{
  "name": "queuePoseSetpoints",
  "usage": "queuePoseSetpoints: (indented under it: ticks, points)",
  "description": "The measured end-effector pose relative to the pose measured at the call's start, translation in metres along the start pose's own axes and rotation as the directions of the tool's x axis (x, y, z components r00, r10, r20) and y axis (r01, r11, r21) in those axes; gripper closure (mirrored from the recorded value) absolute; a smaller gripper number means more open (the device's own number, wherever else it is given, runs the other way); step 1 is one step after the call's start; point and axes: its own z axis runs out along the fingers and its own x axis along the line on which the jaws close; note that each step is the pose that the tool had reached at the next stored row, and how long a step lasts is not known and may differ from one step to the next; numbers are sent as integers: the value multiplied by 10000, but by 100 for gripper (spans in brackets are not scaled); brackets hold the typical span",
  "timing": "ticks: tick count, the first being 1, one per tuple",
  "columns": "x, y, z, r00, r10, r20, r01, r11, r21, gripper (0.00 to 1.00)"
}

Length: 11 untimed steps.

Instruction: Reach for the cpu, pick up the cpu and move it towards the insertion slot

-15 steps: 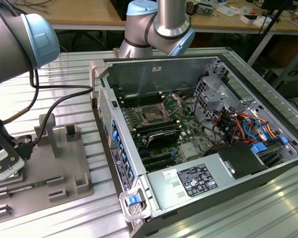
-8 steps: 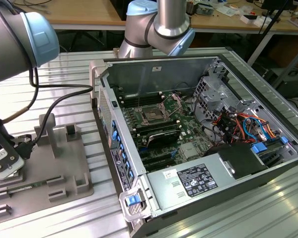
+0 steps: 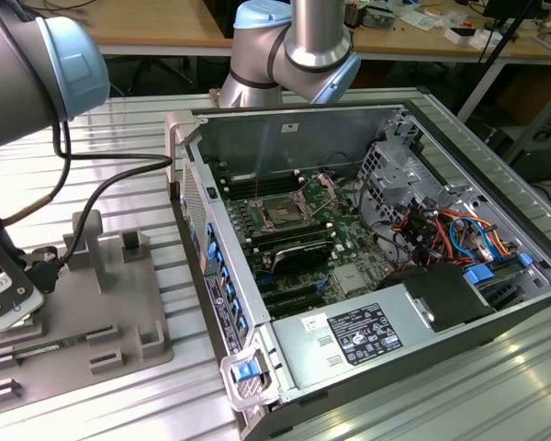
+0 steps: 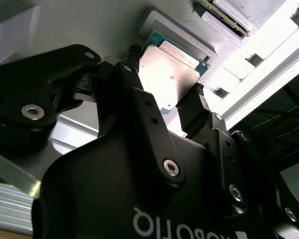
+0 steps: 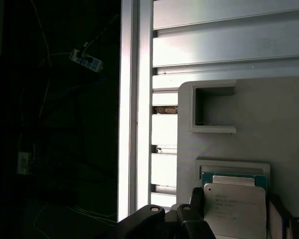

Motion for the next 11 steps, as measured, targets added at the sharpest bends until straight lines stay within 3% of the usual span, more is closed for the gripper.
queuePoseSetpoints:
  ticks: [11]
  points:
    - [0, 3, -71, 10000, 0, 3, 0, 10000, -2, 45]
